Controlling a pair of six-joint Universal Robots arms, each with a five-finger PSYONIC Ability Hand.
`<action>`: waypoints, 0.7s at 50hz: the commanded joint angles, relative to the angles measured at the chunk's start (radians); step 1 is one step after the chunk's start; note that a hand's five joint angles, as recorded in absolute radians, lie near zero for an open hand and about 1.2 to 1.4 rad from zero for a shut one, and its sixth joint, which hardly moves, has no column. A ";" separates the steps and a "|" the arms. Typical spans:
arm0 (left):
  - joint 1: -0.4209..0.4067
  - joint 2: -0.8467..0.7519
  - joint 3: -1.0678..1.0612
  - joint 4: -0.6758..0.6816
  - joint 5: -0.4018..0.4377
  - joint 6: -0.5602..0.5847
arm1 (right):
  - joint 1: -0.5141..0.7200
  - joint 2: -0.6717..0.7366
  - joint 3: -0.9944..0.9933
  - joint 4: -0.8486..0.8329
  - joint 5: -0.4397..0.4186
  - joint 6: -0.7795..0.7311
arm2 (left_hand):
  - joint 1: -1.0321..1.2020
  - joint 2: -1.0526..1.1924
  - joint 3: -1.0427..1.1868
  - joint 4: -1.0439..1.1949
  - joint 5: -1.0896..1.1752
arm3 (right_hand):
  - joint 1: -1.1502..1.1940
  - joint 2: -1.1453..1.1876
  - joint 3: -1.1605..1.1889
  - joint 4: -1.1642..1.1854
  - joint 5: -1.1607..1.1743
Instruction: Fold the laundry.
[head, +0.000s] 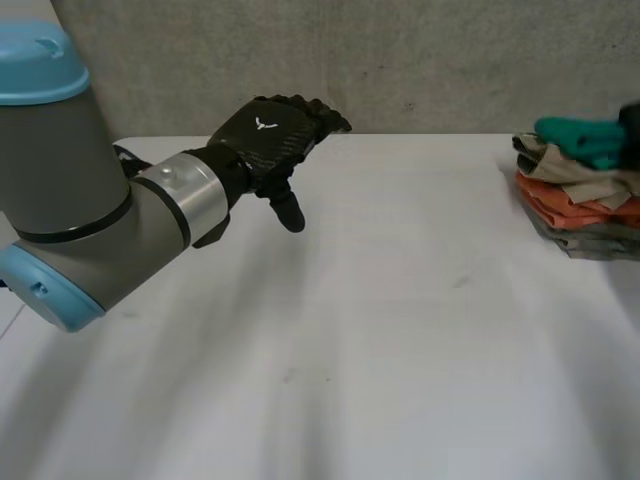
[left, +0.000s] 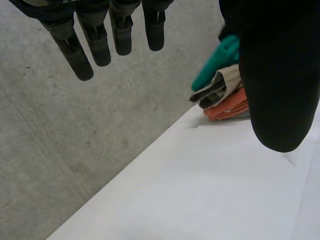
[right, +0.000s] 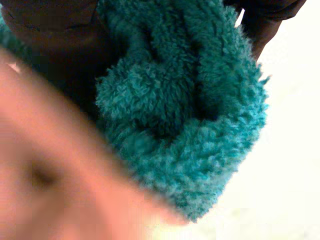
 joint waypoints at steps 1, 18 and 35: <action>-0.012 -0.005 -0.002 0.001 0.000 0.001 | -0.052 0.034 0.053 0.073 -0.114 -0.012 | 0.037 0.038 0.037 0.035 0.039 | 0.323 0.193 0.165 0.147 0.224; -0.019 0.009 0.004 0.036 -0.003 0.000 | -0.114 -0.341 0.164 0.306 0.044 -0.035 | 0.034 0.035 0.034 0.032 0.036 | -0.844 -0.975 -1.002 -1.021 -0.944; 0.252 -0.115 0.145 0.169 -0.193 0.139 | 0.401 -0.514 0.434 0.164 0.030 -0.192 | 0.066 0.068 0.067 0.064 0.068 | -0.844 -0.975 -1.002 -1.021 -0.944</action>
